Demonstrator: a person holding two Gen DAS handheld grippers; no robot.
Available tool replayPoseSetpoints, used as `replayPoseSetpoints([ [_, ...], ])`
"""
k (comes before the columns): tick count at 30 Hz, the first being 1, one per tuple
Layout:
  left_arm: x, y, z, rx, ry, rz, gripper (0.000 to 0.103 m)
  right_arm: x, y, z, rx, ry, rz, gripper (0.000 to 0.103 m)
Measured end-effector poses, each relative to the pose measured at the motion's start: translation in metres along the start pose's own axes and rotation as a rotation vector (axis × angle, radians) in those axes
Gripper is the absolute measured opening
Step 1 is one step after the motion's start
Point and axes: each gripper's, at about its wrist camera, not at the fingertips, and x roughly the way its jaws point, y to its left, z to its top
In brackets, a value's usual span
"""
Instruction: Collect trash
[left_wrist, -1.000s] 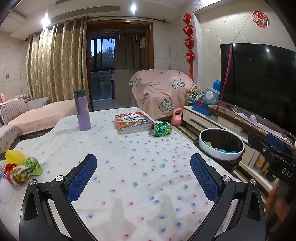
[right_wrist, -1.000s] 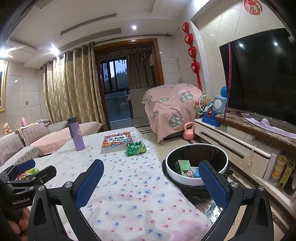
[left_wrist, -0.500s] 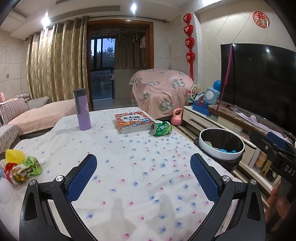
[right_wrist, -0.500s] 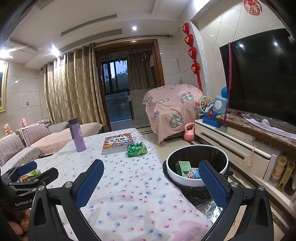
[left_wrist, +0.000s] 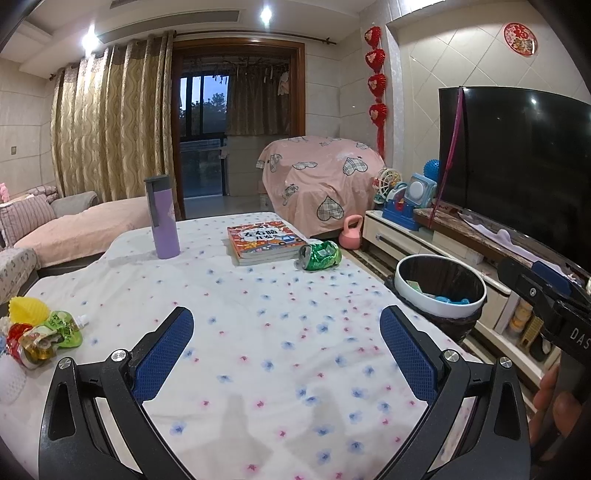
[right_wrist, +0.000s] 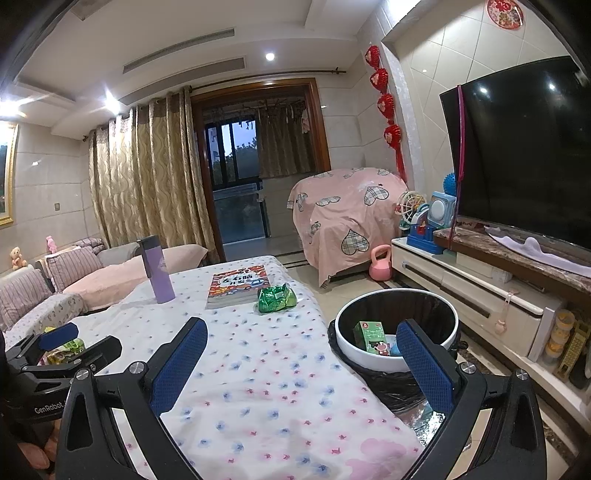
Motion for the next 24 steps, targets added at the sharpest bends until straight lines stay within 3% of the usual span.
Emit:
replayPoseSetpoints([
  [24, 0.0069, 0.0012, -0.0006, 0.006, 0.026, -0.010, 0.103, 0.0048, 0.0005, -0.0024, 0.022, 0.024, 0.016, 0.103],
])
